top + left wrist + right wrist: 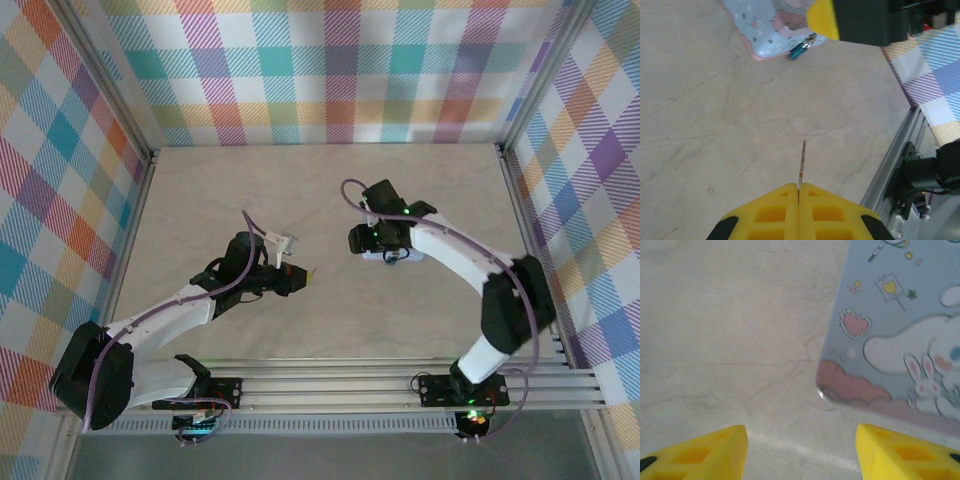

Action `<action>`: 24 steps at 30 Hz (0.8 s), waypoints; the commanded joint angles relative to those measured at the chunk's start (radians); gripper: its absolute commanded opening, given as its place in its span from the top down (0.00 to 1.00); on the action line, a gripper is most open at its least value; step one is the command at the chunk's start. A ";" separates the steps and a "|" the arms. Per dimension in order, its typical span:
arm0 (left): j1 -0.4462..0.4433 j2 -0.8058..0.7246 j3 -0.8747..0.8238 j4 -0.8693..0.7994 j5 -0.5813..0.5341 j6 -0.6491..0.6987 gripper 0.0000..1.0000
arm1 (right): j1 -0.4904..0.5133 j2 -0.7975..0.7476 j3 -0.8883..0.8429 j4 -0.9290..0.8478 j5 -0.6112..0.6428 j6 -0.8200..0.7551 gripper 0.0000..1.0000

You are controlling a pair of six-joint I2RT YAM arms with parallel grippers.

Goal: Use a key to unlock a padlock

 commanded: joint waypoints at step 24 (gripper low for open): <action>-0.033 0.078 0.027 0.092 0.143 0.019 1.00 | -0.022 -0.220 -0.451 0.267 0.191 0.435 0.39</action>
